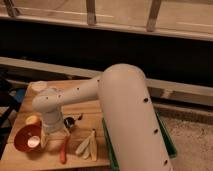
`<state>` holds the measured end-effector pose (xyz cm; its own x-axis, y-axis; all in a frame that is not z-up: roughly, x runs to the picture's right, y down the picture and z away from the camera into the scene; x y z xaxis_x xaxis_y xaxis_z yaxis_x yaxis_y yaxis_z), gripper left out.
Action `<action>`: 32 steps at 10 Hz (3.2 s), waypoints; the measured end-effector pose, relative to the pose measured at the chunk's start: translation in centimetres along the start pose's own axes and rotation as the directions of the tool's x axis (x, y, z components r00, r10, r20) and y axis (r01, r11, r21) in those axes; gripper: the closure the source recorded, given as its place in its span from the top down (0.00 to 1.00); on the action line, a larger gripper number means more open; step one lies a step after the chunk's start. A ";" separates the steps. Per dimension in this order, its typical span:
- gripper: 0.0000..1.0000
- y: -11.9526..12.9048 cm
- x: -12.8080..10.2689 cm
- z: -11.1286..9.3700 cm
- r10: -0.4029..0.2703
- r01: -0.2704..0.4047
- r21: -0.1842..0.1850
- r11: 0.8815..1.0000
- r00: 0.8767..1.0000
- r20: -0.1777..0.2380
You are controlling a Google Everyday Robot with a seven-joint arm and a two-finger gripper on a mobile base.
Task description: Place pepper in paper cup
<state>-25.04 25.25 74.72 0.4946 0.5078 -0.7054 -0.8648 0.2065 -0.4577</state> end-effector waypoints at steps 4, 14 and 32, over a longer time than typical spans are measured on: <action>0.80 -1.0 0.8 0.9 0.037 -0.037 0.003 0.999 0.999 -0.017; 0.28 -3.3 1.3 2.8 0.182 -0.181 -0.017 0.983 0.983 0.019; 0.00 -15.1 -0.8 -19.6 0.236 -0.230 -0.065 0.971 0.883 0.406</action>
<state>-10.69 5.37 71.54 0.1974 0.8367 -0.5108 -0.9478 0.0298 -0.3175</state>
